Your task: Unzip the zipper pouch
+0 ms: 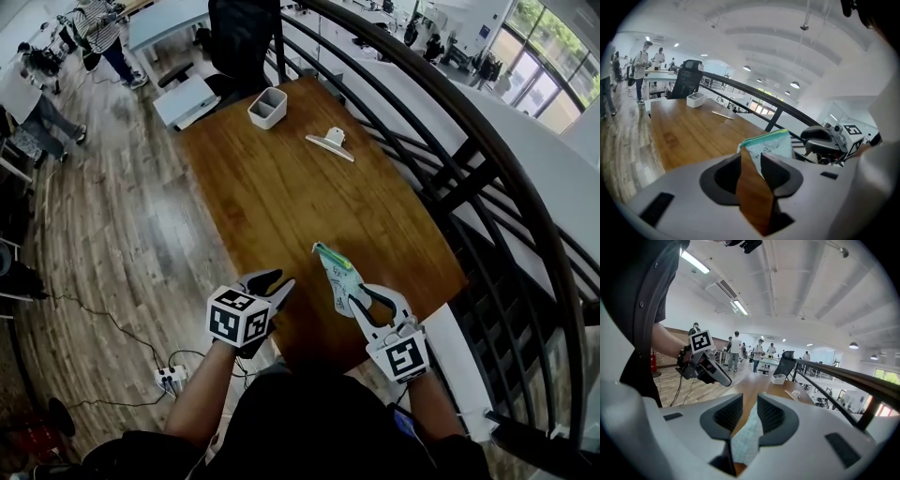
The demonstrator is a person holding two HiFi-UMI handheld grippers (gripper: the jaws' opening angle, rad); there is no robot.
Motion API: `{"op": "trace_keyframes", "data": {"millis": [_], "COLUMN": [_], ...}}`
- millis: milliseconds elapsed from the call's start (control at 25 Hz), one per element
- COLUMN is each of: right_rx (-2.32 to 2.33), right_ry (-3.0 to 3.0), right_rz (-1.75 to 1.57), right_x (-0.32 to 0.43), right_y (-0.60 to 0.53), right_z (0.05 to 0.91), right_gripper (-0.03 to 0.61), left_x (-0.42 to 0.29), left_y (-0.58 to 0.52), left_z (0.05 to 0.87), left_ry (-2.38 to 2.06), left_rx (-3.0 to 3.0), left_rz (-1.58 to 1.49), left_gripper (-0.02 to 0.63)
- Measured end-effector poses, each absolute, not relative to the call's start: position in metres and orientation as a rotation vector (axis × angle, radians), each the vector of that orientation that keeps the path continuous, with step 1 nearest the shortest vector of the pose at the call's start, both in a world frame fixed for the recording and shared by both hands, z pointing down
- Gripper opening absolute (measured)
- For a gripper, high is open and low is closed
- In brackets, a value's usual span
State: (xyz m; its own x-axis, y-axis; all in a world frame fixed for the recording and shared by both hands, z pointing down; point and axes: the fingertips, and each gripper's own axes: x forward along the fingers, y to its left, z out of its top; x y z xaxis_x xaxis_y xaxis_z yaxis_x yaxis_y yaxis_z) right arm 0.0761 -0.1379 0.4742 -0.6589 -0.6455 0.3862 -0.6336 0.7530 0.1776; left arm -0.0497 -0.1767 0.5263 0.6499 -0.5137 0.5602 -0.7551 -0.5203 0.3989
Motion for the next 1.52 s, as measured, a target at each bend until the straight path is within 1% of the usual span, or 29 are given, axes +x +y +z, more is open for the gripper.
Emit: {"op": "trace_keyframes", "data": {"millis": [160, 440, 600, 800, 1040, 1240, 1520], "right_rx": [0.96, 0.948, 0.956, 0.972, 1.036, 1.166, 1.378], "right_ry": [-2.526, -2.564, -2.633, -2.708, -2.773, -2.757, -2.757], "right_rz": [-0.034, -0.027, -0.01, 0.057, 0.183, 0.211, 0.262], "right_x": [0.078, 0.078, 0.08, 0.084, 0.088, 0.097, 0.072], "right_y": [-0.136, -0.135, -0.135, -0.143, -0.145, -0.136, -0.112], "right_z": [0.476, 0.471, 0.458, 0.458, 0.453, 0.444, 0.421], "right_gripper": [0.093, 0.078, 0.074, 0.048, 0.012, -0.003, -0.005], "left_x": [-0.053, -0.068, -0.079, -0.107, -0.124, -0.136, -0.182], "left_y": [-0.177, -0.18, -0.17, -0.16, -0.14, -0.126, -0.107], "left_z": [0.521, 0.486, 0.461, 0.432, 0.403, 0.397, 0.391], "left_ry": [-1.01, -1.146, -1.256, -1.441, -1.567, -1.558, -1.487], "left_rx": [2.241, 2.298, 2.333, 2.356, 2.418, 2.459, 2.515], "left_rz": [0.467, 0.25, 0.145, 0.026, -0.012, -0.083, -0.168], "left_gripper": [0.135, 0.053, 0.026, 0.016, 0.015, 0.015, 0.015]}}
